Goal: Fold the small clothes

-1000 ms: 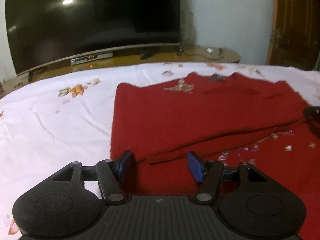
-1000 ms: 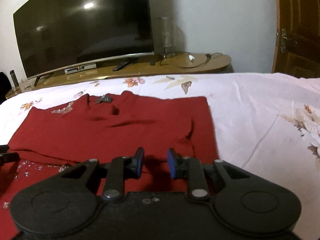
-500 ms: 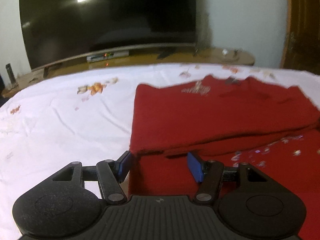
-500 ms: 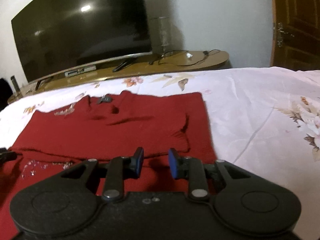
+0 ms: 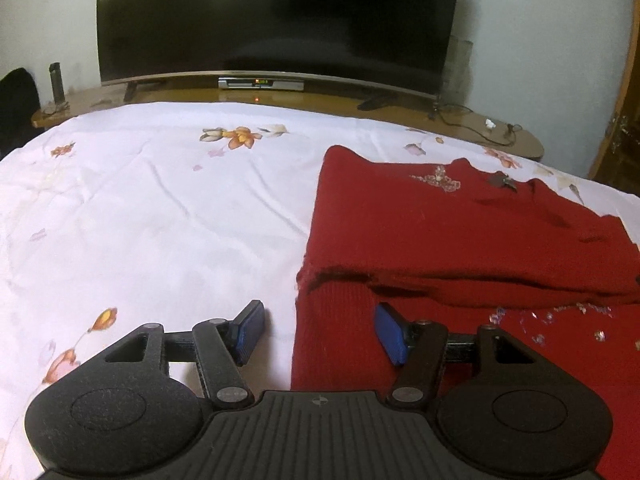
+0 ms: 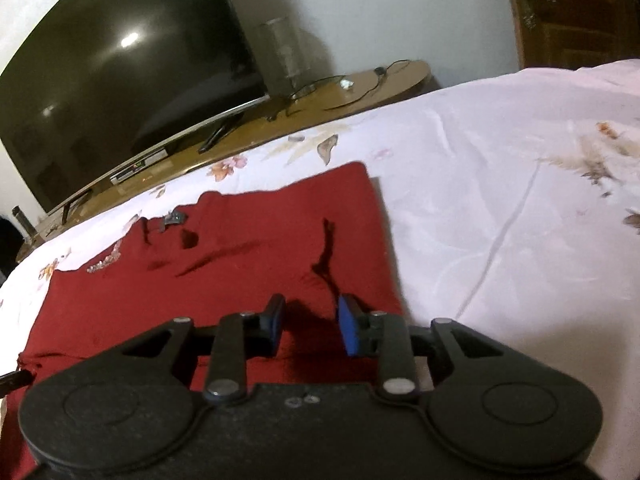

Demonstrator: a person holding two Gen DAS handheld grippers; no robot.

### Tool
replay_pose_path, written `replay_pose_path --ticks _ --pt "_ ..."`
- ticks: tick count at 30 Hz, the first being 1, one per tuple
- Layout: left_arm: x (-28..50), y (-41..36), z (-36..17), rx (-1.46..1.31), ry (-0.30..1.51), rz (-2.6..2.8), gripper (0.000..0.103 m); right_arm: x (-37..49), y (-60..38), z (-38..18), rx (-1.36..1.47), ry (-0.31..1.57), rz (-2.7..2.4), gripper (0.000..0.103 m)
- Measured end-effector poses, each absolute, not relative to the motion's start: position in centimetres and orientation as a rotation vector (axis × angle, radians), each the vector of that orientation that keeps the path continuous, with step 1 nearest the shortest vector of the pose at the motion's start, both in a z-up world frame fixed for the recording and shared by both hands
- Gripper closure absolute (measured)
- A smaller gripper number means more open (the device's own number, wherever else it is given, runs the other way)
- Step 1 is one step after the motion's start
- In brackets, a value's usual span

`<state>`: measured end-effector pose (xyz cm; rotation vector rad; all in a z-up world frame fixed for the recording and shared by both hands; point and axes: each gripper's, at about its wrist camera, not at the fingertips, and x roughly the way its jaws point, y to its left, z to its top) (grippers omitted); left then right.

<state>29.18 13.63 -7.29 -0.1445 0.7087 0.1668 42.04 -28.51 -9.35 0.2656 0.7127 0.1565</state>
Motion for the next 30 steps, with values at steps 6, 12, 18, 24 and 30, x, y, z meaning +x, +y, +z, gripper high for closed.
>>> replay_pose_path --ticks 6,12,18,24,30 --pt "27.5 13.6 -7.2 -0.145 0.707 0.193 0.042 40.5 -28.8 -7.6 0.3 0.673 0.196 0.094" --pt "26.1 13.3 -6.9 -0.143 0.72 0.213 0.042 41.3 -29.0 -9.5 0.281 0.746 0.173 0.093" --pt "24.4 12.8 -7.1 -0.13 0.739 0.219 0.042 39.3 -29.1 -8.1 0.184 0.677 0.186 0.079" --pt "22.6 12.3 -6.7 -0.115 0.769 0.173 0.042 36.3 -30.8 -7.6 0.19 0.721 0.194 0.074" --pt "18.7 11.4 -7.0 -0.084 0.814 0.048 0.001 29.2 -33.9 -7.4 0.34 0.763 0.17 0.069"
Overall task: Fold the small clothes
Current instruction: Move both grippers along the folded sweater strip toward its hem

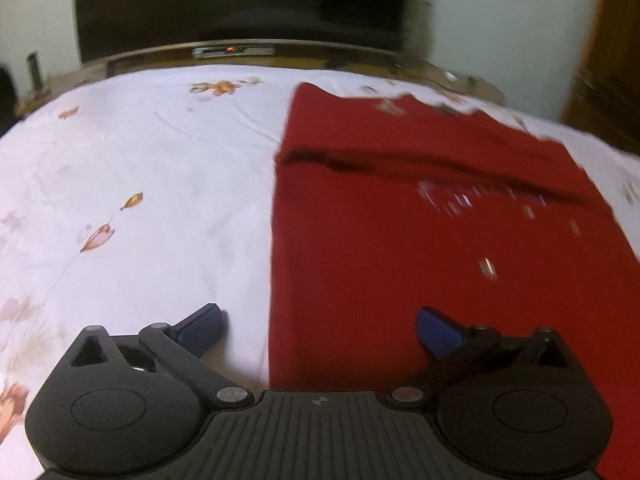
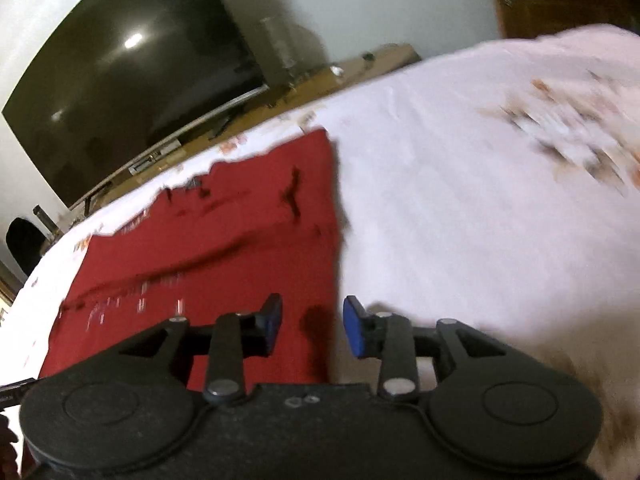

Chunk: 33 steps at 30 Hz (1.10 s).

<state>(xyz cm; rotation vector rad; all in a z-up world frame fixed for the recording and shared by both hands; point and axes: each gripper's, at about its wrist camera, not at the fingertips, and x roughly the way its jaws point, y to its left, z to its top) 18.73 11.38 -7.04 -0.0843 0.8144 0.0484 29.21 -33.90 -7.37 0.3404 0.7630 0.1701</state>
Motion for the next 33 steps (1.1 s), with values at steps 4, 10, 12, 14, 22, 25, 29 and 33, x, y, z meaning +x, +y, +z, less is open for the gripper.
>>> replay_pose_path --ticks 4,10,12,14,22,25,29,33 --pt "14.8 11.5 -7.0 -0.12 0.816 -0.034 0.001 24.1 -34.0 -7.9 0.365 0.816 0.173 0.069" --pt "8.2 13.8 -6.8 -0.343 0.804 -0.139 0.015 17.5 -34.6 -8.7 0.511 0.874 0.201 0.067" --pt "6.4 14.8 -7.1 -0.458 0.805 -0.175 0.02 15.8 -35.0 -9.1 0.612 0.88 0.213 0.065" --pt "5.0 15.9 -7.9 -0.598 0.806 -0.229 0.022 14.4 -35.0 -9.5 0.685 0.888 0.228 0.064" --pt "4.7 17.0 -10.2 -0.839 0.811 -0.342 0.034 12.0 -32.7 -11.1 0.86 0.899 0.32 0.065" --pt "6.1 16.7 -11.0 -0.863 0.845 -0.344 0.061 12.7 -32.3 -11.4 0.91 0.882 0.328 0.067" --pt "6.5 16.6 -11.8 -0.859 0.853 -0.317 0.092 14.0 -32.1 -11.9 0.93 0.894 0.317 0.087" --pt "6.1 17.2 -11.1 -0.851 0.811 -0.313 0.099 13.7 -31.6 -10.9 0.824 0.879 0.278 0.097"
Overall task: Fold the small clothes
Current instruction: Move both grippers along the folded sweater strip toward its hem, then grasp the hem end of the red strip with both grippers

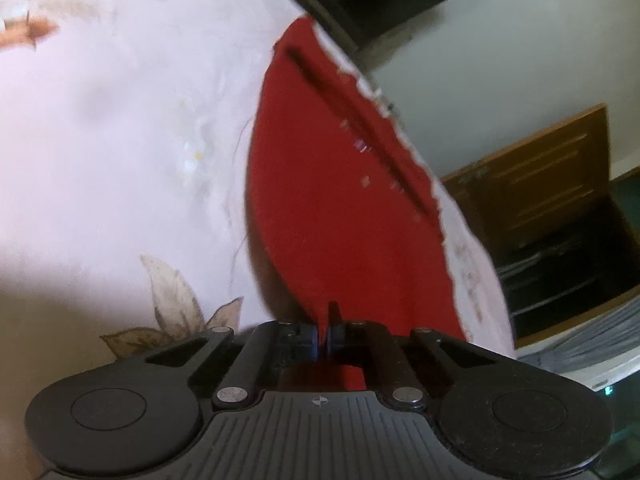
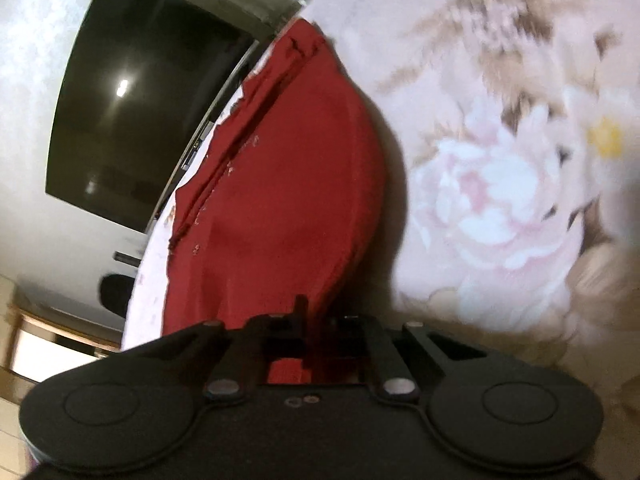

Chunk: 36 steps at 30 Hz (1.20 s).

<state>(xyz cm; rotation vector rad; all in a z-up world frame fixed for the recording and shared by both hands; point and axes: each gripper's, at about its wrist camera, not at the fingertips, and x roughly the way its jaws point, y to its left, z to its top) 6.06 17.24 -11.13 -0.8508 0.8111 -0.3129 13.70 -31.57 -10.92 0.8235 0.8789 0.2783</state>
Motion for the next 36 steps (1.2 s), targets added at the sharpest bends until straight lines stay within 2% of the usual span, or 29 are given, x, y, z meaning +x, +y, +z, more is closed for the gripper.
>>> replay_pose_path --ticks 7,10,12,13,15,22,36 --pt "4.4 18.7 -9.3 -0.824 0.756 -0.342 0.1 10.9 -31.7 -6.0 0.675 0.737 0.332 0.098" --pt "4.3 18.7 -11.6 -0.78 0.831 -0.284 0.1 11.3 -31.4 -7.5 0.622 0.77 0.304 0.098" --pt "3.7 19.2 -12.4 -0.832 0.795 -0.289 0.1 12.0 -31.2 -10.5 0.57 0.873 0.241 0.099" --pt "3.7 19.2 -12.2 -0.83 0.797 -0.283 0.1 11.7 -31.7 -11.1 0.631 0.844 0.25 0.099" --pt "3.7 18.8 -12.0 -0.798 0.797 -0.279 0.1 11.6 -32.1 -11.1 0.702 0.84 0.242 0.098" --pt "3.2 19.0 -11.7 -0.838 0.77 -0.269 0.1 11.9 -31.7 -10.2 0.668 0.828 0.252 0.098" --pt "7.7 19.0 -5.3 -0.834 0.589 -0.278 0.1 14.7 -31.7 -4.1 0.568 0.658 0.321 0.098"
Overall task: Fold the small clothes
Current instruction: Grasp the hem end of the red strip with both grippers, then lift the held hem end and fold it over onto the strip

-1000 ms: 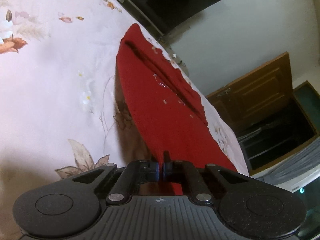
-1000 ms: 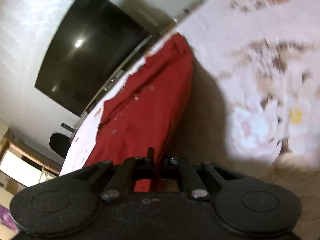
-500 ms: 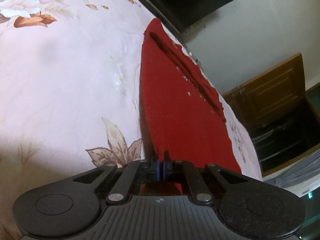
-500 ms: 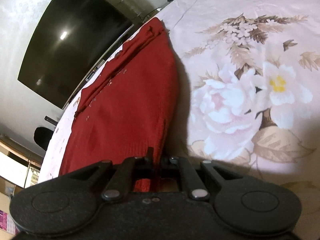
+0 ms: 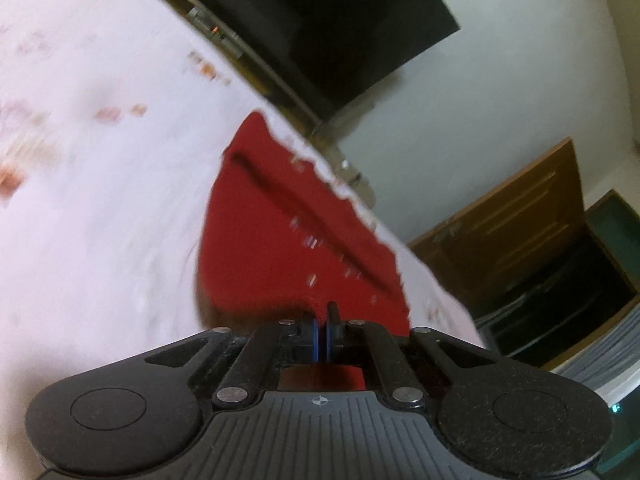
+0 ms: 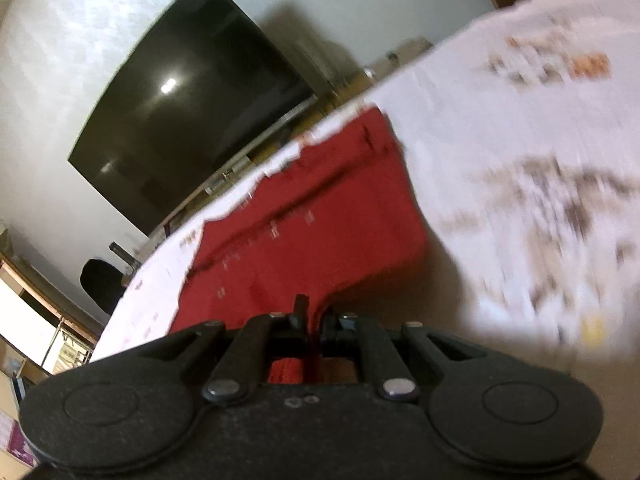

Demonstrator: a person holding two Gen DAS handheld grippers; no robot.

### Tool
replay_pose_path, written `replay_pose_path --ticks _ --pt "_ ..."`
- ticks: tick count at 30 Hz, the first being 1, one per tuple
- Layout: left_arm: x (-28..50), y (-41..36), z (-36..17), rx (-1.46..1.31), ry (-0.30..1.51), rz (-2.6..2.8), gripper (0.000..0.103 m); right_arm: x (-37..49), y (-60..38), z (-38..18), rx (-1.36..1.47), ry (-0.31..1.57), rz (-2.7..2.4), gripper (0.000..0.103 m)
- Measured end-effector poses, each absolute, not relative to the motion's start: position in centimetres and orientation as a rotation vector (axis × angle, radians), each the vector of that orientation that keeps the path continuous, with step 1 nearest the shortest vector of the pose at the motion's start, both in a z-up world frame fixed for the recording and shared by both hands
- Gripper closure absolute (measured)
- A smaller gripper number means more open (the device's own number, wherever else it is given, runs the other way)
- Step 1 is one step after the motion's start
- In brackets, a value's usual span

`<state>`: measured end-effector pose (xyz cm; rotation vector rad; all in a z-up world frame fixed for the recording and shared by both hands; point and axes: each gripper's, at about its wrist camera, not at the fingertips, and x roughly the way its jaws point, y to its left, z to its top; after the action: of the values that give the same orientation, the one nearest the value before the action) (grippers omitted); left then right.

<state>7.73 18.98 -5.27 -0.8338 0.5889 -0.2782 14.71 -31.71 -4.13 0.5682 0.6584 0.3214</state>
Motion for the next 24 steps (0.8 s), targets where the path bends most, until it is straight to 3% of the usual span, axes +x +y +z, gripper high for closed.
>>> replay_pose_path --ticks 14,24 --pt "22.0 18.7 0.8 -0.76 0.475 -0.28 0.1 28.1 -31.6 1.4 0.493 0.533 0.378 0.098" --pt "33.4 18.2 -0.9 -0.712 0.509 -0.233 0.1 40.2 -32.5 -1.0 0.563 0.58 0.399 0.097"
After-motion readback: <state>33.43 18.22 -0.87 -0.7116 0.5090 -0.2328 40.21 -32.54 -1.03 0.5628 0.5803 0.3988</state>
